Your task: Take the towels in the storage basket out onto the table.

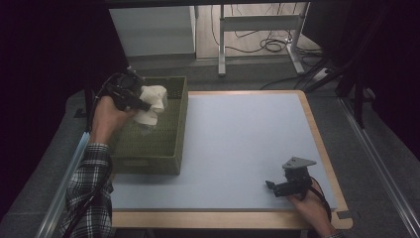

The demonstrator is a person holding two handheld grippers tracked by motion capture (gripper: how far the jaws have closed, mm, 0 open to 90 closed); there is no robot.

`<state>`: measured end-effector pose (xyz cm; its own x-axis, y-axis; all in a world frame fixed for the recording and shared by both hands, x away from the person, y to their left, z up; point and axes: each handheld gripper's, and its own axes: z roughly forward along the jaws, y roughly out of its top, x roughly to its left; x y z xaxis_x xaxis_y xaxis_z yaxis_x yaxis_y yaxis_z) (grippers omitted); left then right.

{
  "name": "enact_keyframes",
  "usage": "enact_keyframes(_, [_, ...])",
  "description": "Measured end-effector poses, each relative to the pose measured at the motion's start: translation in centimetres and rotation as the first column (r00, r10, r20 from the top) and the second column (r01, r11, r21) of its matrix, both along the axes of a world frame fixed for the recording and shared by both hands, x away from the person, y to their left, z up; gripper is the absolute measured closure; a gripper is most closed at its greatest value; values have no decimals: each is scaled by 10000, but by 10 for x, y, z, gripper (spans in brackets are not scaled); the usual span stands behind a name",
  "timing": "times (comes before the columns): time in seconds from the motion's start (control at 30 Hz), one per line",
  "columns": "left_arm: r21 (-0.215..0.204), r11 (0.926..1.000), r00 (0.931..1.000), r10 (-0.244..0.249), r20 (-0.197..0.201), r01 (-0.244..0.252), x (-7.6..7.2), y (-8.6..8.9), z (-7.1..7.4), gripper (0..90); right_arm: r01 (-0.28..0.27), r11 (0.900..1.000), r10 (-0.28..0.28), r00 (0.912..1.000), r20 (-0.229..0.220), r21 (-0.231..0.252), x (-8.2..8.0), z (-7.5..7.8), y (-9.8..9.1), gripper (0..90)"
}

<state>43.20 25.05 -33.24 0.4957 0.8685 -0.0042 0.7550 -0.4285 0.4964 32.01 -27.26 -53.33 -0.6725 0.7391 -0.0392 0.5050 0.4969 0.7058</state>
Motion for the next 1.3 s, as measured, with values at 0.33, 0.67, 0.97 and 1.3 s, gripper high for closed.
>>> enact_keyframes(0.33, [-85, 9990, 9988, -437, 219, 439, 1, -19, 15, 756, -3, 10000, 3, 10000, 1, 1, 0, 0, 0, 11])
enact_keyframes(0.67, [-159, 9944, 9938, -1041, 385, 1047, 5, -50, 27, 756, -16, 10000, 16, 10000, -37, 8, 0, 0, 0, 11])
enact_keyframes(0.97, [-258, 9886, 9881, -1469, 451, 1482, 11, -77, 31, 756, -33, 10000, 33, 10000, -11, -8, 0, 0, 0, 11])
enact_keyframes(1.3, [-299, 9792, 9790, -1996, 417, 2009, 19, -108, 30, 756, -32, 10000, 32, 10000, -36, 2, 0, 0, 0, 11])
